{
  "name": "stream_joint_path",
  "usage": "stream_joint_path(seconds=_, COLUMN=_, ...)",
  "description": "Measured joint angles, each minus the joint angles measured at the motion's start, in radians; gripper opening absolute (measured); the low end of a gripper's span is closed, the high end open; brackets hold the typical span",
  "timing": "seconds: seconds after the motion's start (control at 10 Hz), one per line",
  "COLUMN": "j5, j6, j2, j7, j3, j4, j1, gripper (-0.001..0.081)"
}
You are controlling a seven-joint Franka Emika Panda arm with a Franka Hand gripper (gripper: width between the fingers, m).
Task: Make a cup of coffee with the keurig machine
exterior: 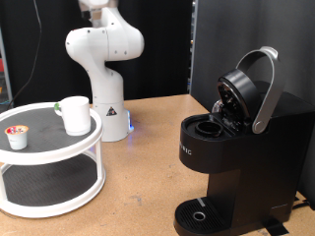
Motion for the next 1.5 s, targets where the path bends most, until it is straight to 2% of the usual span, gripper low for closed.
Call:
stream_joint_path(seconds=0.4, j5=-0.115, j6=0.063, j2=0.043, j7=-0.108, j3=-0.113, j4=-0.007, j1=-0.024, gripper=0.0806)
stream_joint_path(seconds=0.9, j5=-0.128, j6=0.081, j2=0.054, j7=-0.143, j3=-0.130, j4=-0.013, j1=-0.029, gripper=0.0806)
stream_joint_path(seconds=1.4, j5=-0.182, j6=0.165, j2=0.083, j7=-0.200, j3=-0.232, j4=-0.006, j1=-0.040, gripper=0.0806)
stream_joint_path(seconds=1.5, j5=-0.187, j6=0.178, j2=0.095, j7=-0.200, j3=-0.239, j4=-0.004, j1=-0.043, gripper=0.0806)
